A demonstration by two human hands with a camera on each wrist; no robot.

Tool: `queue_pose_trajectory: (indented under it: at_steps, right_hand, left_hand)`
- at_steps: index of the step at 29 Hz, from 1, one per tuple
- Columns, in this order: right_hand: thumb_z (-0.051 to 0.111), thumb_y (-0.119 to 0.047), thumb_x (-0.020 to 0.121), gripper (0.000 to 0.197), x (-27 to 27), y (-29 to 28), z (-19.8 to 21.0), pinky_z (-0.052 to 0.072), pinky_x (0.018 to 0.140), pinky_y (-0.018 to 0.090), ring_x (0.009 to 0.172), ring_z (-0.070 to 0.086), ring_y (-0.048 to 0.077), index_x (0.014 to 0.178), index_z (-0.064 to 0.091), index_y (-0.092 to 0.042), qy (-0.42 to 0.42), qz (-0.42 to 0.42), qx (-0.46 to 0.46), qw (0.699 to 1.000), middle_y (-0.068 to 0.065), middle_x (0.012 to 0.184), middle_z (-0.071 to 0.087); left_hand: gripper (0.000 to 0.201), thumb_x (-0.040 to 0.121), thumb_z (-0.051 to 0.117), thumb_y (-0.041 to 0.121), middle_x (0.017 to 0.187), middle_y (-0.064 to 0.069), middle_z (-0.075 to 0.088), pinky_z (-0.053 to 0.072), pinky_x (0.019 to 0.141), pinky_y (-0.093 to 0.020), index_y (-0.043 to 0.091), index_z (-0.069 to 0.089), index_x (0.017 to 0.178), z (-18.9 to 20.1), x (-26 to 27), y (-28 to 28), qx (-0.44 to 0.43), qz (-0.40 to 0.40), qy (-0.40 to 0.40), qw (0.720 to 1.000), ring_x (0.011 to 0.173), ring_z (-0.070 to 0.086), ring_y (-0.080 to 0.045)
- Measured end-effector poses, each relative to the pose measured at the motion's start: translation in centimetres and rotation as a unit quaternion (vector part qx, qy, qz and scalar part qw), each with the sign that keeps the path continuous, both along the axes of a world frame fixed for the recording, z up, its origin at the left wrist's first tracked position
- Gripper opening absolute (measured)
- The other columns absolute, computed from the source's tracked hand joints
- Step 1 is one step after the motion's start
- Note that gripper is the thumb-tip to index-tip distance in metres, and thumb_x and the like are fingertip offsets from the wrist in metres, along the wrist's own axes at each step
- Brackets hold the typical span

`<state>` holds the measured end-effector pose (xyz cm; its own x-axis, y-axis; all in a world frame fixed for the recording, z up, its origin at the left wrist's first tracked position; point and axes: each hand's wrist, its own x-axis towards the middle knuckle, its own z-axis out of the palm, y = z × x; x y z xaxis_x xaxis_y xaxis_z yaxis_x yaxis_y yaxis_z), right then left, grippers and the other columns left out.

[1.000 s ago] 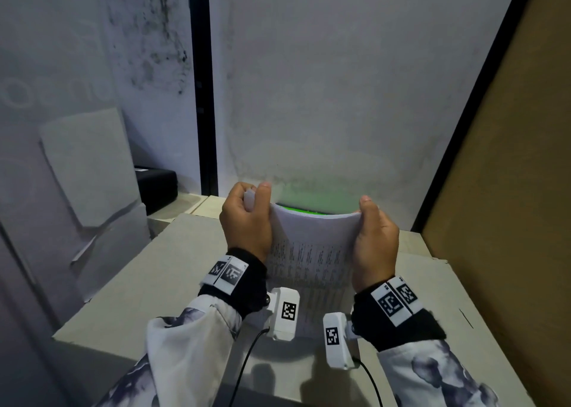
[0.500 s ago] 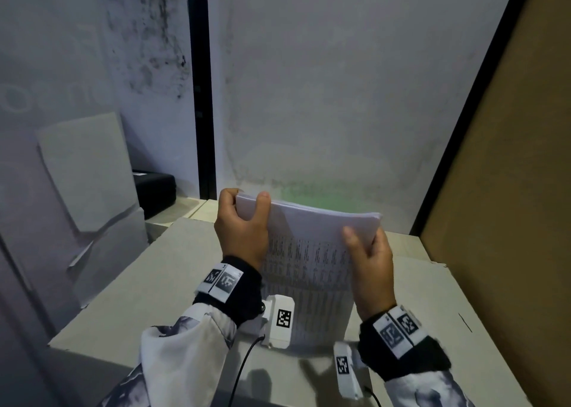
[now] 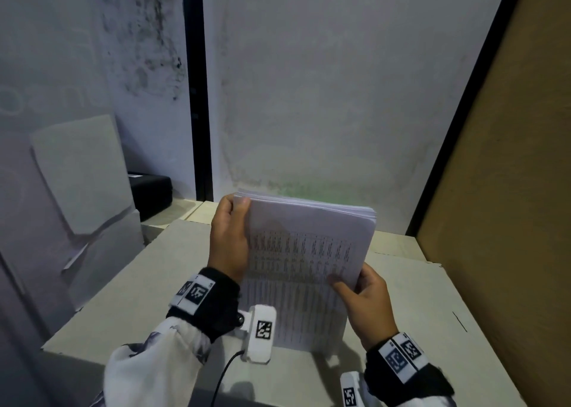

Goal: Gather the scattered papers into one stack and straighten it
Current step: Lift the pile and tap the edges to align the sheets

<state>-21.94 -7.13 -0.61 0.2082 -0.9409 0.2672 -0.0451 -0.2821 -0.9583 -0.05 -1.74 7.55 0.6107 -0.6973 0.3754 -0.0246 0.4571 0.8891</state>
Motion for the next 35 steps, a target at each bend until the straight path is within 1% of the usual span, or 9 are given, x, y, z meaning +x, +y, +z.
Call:
queue_pose_trajectory:
  at_steps: [3,5,13,16,19,22,25,29,35]
  right_hand:
    - [0.072,-0.007,0.089,0.022,-0.5,-0.1,-0.9,0.061,0.068,0.023,0.090,0.074,0.008,0.102,0.070,-0.025,0.018,0.014,0.016,1.000,-0.008,0.094,0.079]
    - [0.075,-0.007,0.087,0.019,-0.3,0.0,-1.7,0.061,0.071,0.028,0.091,0.074,0.015,0.099,0.073,-0.021,0.043,0.025,0.046,0.998,-0.003,0.094,0.080]
    - [0.073,-0.009,0.088,0.007,1.8,0.3,-2.0,0.060,0.065,0.046,0.079,0.071,0.025,0.082,0.070,-0.006,0.057,-0.068,0.011,0.996,0.010,0.080,0.074]
    - [0.071,-0.006,0.088,0.015,2.0,0.7,-1.9,0.057,0.066,0.031,0.085,0.070,0.018,0.090,0.066,-0.020,-0.005,-0.076,0.033,0.997,0.001,0.089,0.073]
    - [0.064,0.001,0.088,0.032,1.8,1.1,-2.9,0.062,0.081,0.042,0.095,0.072,0.021,0.107,0.066,-0.025,-0.007,-0.033,0.054,0.998,0.004,0.102,0.075]
    - [0.065,0.007,0.089,0.037,1.4,1.2,-3.2,0.060,0.089,0.050,0.102,0.074,0.029,0.119,0.066,-0.014,-0.062,0.026,0.125,0.990,0.010,0.110,0.078]
    - [0.074,0.000,0.085,0.042,0.5,0.7,-2.7,0.055,0.096,0.059,0.108,0.071,0.040,0.125,0.065,-0.005,-0.110,0.122,0.194,0.967,0.019,0.117,0.075]
    - [0.068,0.000,0.091,0.026,0.7,0.8,-2.4,0.058,0.094,0.051,0.106,0.072,0.035,0.113,0.070,-0.013,-0.070,0.113,0.170,0.976,0.010,0.109,0.079]
    - [0.056,-0.004,0.100,0.024,2.9,0.9,-1.8,0.058,0.092,0.044,0.106,0.073,0.029,0.119,0.070,-0.010,-0.063,0.064,0.108,0.990,0.012,0.111,0.078]
  left_hand:
    - [0.025,0.093,0.061,0.018,0.109,0.009,0.068,0.057,0.083,-0.029,0.033,0.055,0.111,-4.4,1.3,1.3,0.113,-0.060,-0.102,0.987,0.098,0.067,-0.007]
    - [0.031,0.091,0.064,0.013,0.111,0.011,0.067,0.056,0.091,-0.037,0.034,0.054,0.111,-7.9,1.7,2.1,0.204,-0.048,-0.168,0.963,0.104,0.065,-0.010]
    - [0.020,0.091,0.068,0.023,0.084,0.007,0.071,0.055,0.062,-0.021,0.019,0.061,0.109,-8.5,1.6,2.0,0.131,0.077,-0.376,0.914,0.069,0.067,-0.009]
    - [0.023,0.086,0.074,0.019,0.083,0.009,0.074,0.058,0.066,-0.018,0.032,0.063,0.101,-9.0,1.3,2.0,0.107,0.026,-0.267,0.957,0.078,0.070,-0.008]
    - [0.028,0.079,0.081,0.015,0.093,0.012,0.075,0.057,0.076,-0.024,0.033,0.068,0.098,-11.4,1.1,2.3,0.166,-0.043,-0.120,0.978,0.094,0.070,-0.011]
    - [0.028,0.081,0.080,0.015,0.087,0.022,0.075,0.053,0.074,-0.014,0.036,0.066,0.094,-12.9,0.3,2.6,0.199,-0.063,-0.131,0.969,0.089,0.068,0.005]
    - [0.022,0.086,0.075,0.018,0.085,0.017,0.074,0.057,0.072,-0.018,0.037,0.065,0.092,-12.6,0.0,2.5,0.194,-0.055,-0.147,0.968,0.086,0.068,0.002]
    - [0.015,0.089,0.071,0.023,0.084,0.019,0.073,0.059,0.073,-0.023,0.037,0.065,0.090,-12.4,0.0,2.9,0.215,-0.072,-0.198,0.954,0.082,0.071,0.002]
    - [0.013,0.093,0.067,0.012,0.081,0.011,0.078,0.058,0.065,-0.020,0.023,0.072,0.094,-12.1,-1.9,2.1,0.166,-0.067,-0.031,0.983,0.077,0.074,-0.007]
